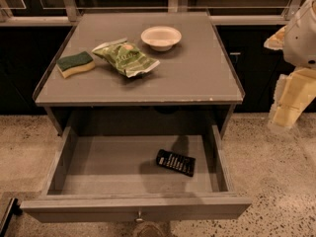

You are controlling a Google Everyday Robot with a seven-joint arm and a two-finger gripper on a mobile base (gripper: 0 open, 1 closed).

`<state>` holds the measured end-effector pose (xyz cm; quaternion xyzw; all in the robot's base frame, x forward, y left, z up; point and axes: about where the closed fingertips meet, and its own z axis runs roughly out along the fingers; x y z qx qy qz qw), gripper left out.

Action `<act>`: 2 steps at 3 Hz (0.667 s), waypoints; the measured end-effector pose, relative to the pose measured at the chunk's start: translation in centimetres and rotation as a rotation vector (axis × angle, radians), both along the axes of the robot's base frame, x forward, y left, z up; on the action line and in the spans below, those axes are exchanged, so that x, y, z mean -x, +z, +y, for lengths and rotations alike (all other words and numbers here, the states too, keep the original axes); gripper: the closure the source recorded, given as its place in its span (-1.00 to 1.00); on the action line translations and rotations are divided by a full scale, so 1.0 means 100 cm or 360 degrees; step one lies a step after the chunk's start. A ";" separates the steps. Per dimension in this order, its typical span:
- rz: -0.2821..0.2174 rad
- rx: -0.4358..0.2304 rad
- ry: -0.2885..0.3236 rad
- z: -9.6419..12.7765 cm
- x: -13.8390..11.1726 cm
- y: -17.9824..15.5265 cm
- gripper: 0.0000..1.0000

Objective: Pick rxbar chocolate from top drawer and place on counter

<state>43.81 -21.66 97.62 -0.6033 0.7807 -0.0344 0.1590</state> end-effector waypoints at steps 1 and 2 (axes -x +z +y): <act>0.0000 0.0000 0.0000 0.000 0.000 0.000 -1.00; -0.0046 -0.0044 -0.0019 -0.003 0.001 -0.012 -1.00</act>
Offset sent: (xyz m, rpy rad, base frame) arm -0.0017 -0.0109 -0.0417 0.0868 -0.0714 -0.0356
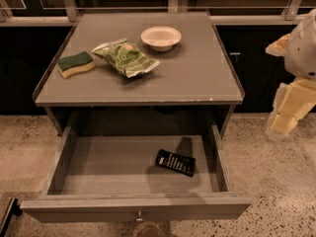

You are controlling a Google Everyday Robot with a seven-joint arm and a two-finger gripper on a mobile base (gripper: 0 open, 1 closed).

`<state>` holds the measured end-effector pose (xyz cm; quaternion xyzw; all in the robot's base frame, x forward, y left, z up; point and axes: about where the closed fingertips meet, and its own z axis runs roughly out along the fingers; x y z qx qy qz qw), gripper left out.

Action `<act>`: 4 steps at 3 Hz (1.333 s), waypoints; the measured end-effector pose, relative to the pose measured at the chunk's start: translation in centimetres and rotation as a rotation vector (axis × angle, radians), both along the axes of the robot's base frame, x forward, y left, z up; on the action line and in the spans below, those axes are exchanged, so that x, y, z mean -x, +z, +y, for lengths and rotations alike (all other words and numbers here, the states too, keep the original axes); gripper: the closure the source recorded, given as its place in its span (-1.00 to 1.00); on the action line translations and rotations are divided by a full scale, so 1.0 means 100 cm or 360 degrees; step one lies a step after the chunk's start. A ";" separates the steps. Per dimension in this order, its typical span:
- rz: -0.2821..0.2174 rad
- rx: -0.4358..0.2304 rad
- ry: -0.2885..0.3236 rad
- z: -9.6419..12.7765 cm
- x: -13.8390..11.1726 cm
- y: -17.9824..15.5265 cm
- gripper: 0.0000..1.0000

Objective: Pick rxbar chocolate from top drawer and place on counter

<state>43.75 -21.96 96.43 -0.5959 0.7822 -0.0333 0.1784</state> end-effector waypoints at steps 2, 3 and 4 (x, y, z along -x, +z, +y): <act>0.0037 -0.0203 -0.0208 -0.009 -0.010 -0.107 -1.00; 0.0019 -0.0202 -0.0209 -0.009 -0.012 -0.106 -1.00; 0.0007 -0.0222 -0.0241 -0.010 -0.010 -0.108 -1.00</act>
Offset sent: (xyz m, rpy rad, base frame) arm 0.0280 -0.0102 -0.1841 0.1826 0.0690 -0.1999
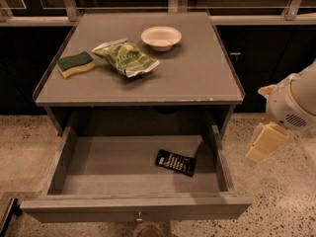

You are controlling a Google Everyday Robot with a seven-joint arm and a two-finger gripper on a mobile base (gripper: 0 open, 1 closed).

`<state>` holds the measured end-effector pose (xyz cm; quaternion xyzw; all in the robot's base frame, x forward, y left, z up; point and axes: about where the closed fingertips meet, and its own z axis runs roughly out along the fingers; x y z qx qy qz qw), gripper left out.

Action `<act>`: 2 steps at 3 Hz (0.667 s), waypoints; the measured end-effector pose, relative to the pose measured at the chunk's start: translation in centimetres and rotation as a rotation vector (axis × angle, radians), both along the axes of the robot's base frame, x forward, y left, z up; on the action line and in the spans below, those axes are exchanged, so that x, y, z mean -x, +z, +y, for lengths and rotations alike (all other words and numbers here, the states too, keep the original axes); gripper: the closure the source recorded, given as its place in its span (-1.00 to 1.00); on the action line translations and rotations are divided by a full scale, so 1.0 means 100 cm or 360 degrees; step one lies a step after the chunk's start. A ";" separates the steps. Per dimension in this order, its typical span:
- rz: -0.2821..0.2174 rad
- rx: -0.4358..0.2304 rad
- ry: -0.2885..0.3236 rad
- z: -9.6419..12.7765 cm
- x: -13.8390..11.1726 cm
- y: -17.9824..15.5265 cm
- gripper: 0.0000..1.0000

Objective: Pick rxbar chocolate from top drawer and place on counter

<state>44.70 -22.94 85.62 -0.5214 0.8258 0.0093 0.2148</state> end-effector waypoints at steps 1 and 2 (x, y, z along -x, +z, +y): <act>0.0095 -0.0170 -0.0120 0.015 -0.003 -0.049 -1.00; 0.0124 -0.0324 -0.0179 0.052 -0.013 -0.098 -1.00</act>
Offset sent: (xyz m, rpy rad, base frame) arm 0.0340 0.0976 -0.1583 0.3275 0.0778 -0.1589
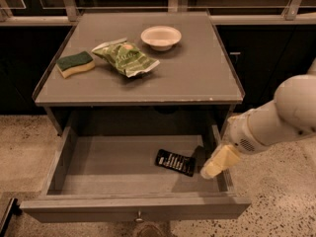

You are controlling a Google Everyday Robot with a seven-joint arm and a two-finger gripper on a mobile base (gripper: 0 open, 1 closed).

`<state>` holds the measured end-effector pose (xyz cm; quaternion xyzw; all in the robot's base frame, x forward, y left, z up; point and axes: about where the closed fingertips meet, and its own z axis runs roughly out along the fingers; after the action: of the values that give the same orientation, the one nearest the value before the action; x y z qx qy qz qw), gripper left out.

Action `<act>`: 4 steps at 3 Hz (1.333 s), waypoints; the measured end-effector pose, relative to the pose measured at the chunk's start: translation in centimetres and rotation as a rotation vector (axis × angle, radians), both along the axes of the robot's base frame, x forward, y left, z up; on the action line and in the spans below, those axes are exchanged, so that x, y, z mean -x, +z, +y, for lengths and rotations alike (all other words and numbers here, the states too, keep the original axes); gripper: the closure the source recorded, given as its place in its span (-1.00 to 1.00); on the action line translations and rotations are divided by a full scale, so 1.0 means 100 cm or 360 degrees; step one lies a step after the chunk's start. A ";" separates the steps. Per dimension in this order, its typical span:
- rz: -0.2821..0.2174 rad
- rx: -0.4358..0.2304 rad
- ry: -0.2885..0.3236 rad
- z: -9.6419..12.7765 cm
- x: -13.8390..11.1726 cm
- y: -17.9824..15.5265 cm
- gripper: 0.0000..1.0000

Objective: Pick rxbar chocolate from top drawer and place on counter

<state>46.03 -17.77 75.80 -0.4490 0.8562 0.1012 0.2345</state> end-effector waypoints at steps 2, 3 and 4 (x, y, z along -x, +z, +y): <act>-0.0042 -0.0101 0.0006 0.043 -0.023 -0.030 -1.00; -0.0047 -0.0132 -0.0066 0.039 -0.026 -0.040 -1.00; -0.0074 -0.0175 -0.0064 0.057 -0.036 -0.059 -1.00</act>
Offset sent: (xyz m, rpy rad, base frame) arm 0.0156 0.0352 -0.0265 0.0509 -0.0075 0.0075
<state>49.62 -12.10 69.90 -0.4205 0.8525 0.1327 0.2807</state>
